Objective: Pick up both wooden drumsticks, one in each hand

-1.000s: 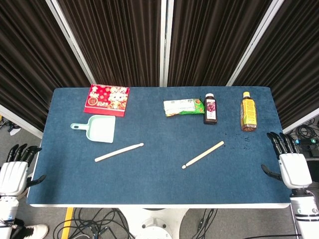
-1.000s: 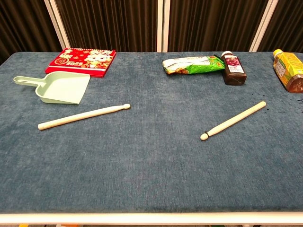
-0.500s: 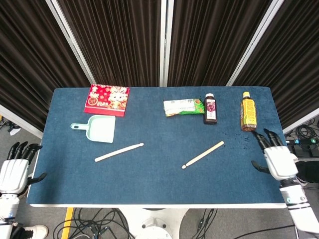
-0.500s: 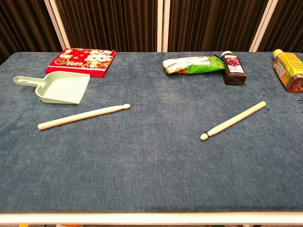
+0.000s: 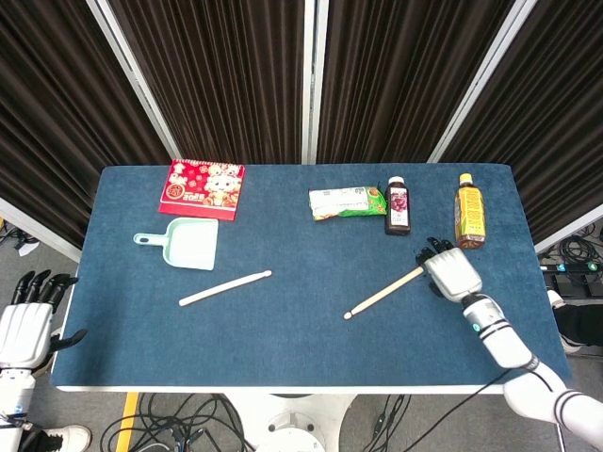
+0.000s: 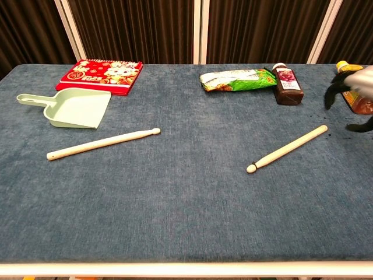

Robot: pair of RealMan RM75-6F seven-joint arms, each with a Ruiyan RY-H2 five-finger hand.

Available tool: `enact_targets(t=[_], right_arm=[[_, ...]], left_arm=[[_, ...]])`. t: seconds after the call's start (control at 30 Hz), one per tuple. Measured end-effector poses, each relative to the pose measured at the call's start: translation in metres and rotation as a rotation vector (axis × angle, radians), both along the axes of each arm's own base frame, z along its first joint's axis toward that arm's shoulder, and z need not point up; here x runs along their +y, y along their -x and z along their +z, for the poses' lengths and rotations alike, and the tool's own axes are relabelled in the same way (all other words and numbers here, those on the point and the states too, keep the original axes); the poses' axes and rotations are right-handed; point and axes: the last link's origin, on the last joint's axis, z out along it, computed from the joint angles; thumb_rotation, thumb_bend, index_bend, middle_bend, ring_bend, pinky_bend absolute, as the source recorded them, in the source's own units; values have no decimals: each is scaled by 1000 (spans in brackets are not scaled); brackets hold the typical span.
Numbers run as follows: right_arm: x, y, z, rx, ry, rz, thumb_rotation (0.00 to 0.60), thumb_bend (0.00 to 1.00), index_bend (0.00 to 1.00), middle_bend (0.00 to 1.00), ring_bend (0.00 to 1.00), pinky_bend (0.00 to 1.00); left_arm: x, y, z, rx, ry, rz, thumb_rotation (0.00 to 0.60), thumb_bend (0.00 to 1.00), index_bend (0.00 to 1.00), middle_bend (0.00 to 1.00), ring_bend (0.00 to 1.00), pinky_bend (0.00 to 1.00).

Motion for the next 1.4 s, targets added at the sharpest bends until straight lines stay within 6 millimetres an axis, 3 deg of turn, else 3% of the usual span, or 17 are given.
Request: enact_targets(t=[0.13,0.4,1.13,1.4], right_arm=[[-6,1,-21,23,-11,20,600,208,417,354,155,263],[-8,-3,-43,4,-26,48,600,247,429,388,186,274],[-8,4,-55,18,-37,34,600,304,488,457,234,279],[-9,3,-56,14,-36,33,600,410,599,537,304,298]], left_arm=[[0,2,-2,-5,2,8,600,61,208,171,76,81],[-1,5,-4,-19,8,10,600,61,208,171,76,82],[-2,11,-5,-32,9,28,600,61,208,171,76,82],[-1,12,-4,-30,10,22,600,61,208,171,76,81]])
